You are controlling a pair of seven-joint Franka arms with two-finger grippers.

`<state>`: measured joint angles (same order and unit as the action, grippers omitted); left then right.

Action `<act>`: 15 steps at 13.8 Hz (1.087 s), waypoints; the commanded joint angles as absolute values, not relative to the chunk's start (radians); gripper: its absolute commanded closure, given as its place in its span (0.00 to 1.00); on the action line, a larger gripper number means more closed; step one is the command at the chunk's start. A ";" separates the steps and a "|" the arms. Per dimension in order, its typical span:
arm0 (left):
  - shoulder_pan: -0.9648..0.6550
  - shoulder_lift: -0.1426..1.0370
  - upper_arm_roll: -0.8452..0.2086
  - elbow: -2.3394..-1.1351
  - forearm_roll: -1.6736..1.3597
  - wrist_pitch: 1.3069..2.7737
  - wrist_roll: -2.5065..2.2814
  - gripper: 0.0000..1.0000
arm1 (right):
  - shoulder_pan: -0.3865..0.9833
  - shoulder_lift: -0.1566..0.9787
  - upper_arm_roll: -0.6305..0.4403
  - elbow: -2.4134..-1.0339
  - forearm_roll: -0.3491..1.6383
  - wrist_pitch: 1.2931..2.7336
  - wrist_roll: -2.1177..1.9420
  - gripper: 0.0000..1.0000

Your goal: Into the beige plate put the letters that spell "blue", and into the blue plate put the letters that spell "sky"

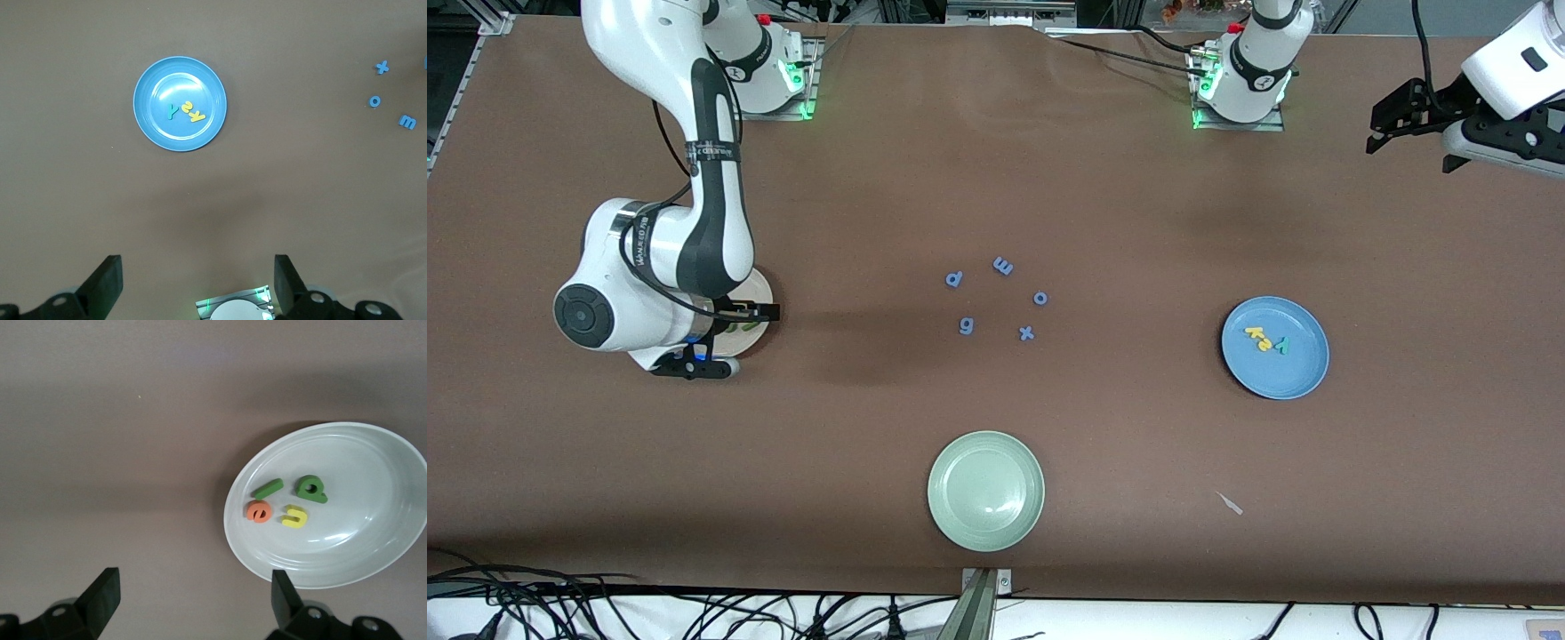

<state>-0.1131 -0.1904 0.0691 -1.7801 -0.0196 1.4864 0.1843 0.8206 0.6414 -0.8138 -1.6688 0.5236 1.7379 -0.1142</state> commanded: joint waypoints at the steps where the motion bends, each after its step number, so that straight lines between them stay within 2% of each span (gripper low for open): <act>1: -0.106 -0.164 0.067 -1.744 0.002 1.474 0.181 0.00 | 0.808 0.640 -0.810 -1.649 0.509 1.720 -0.100 0.00; 3: -0.106 -0.100 0.067 -1.657 0.000 1.470 0.179 0.00 | 0.752 0.603 -0.757 -1.640 0.493 1.706 -0.103 0.00; 4: -0.106 -0.063 0.067 -1.611 0.002 1.457 0.179 0.00 | 0.703 0.568 -0.694 -1.637 0.432 1.706 -0.103 0.00; 7: -0.104 -0.048 0.069 -1.586 0.000 1.428 0.170 0.00 | 0.421 0.422 -0.314 -1.637 0.157 1.730 -0.063 0.00; 10: -0.104 -0.048 0.069 -1.586 0.000 1.411 0.127 0.00 | 0.269 0.374 -0.108 -1.637 0.010 1.727 -0.020 0.00; 15: -0.104 -0.048 0.069 -1.586 -0.002 1.413 0.129 0.00 | 0.075 0.272 0.070 -1.646 -0.009 1.715 -0.021 0.00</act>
